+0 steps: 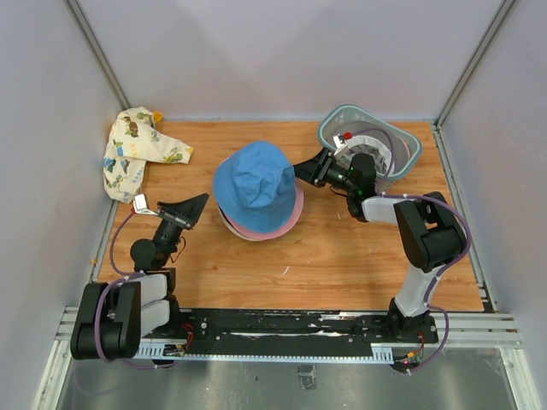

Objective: Stack the hats
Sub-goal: Stack the hat on the hat.

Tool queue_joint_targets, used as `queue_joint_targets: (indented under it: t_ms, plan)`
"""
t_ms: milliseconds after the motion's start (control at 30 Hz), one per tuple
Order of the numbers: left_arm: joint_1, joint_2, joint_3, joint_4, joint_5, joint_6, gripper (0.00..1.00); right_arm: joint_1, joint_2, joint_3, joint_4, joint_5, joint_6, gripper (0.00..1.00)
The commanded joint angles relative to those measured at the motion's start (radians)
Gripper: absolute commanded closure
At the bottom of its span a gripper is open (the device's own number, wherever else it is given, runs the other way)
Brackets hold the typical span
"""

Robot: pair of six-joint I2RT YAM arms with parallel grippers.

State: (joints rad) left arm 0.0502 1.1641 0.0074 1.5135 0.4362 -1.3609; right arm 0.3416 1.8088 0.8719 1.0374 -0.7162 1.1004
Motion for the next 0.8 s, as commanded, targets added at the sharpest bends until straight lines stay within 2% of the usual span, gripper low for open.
queue_joint_targets:
  t_ms: [0,200,433,467,600,767]
  plan:
    - [0.007,-0.089,0.013,-0.035,-0.010,0.062,0.47,-0.007,0.020,-0.004,0.047,-0.021,0.009,0.46]
    - [0.007,-0.091,0.020,-0.093,-0.007,0.096,0.40,-0.002,0.028,0.002,0.050,-0.027,0.011,0.45]
    - [0.007,0.123,0.049,0.145,0.067,0.011,0.35,0.003,0.019,0.009,0.043,-0.027,0.009,0.46]
    - [0.007,0.146,0.050,0.167,0.072,0.003,0.32,0.003,0.018,0.011,0.040,-0.027,0.008,0.46]
    - [0.007,0.175,0.064,0.194,0.070,0.004,0.28,0.009,0.020,0.014,0.033,-0.028,0.002,0.46]
    - [0.004,0.178,0.110,0.192,0.075,-0.002,0.28,0.017,0.027,0.018,0.034,-0.026,0.002,0.46]
